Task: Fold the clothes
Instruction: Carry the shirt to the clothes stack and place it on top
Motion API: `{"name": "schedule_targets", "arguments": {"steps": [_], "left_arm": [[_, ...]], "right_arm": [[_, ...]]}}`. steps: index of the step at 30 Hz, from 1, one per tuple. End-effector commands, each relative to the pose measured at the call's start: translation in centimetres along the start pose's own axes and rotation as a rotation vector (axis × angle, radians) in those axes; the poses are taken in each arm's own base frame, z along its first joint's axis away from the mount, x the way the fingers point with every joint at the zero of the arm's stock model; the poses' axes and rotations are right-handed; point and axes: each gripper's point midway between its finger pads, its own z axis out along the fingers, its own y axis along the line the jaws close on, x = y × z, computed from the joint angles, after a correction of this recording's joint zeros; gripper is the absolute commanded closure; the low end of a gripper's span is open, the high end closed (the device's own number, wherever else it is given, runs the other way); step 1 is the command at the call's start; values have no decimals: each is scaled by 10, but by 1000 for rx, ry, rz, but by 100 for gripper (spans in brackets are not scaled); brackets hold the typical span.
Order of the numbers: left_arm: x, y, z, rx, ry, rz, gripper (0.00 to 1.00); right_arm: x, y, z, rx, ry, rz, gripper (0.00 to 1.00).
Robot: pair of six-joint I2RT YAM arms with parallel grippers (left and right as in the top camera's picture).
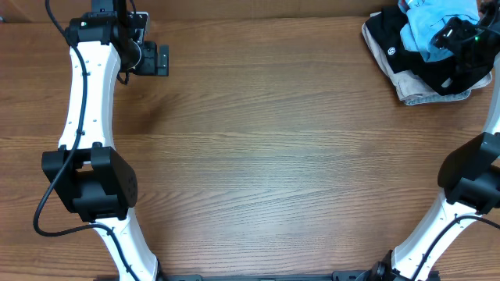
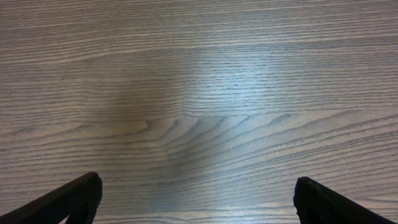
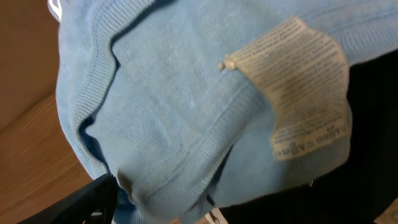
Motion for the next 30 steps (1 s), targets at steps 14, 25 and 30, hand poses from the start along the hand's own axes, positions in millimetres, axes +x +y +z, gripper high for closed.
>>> {"name": "schedule_targets", "arguments": {"steps": [14, 25, 30], "left_arm": [[-2, -4, 4, 28, -1, -101, 0], [-2, -4, 4, 28, -1, -101, 0], [-2, -4, 4, 28, -1, -101, 0]], "right_arm": [[25, 61, -254, -39, -305, -93, 0], [132, 102, -336, -244, -196, -100, 0], [138, 106, -346, -261, -215, -111, 0]]}}
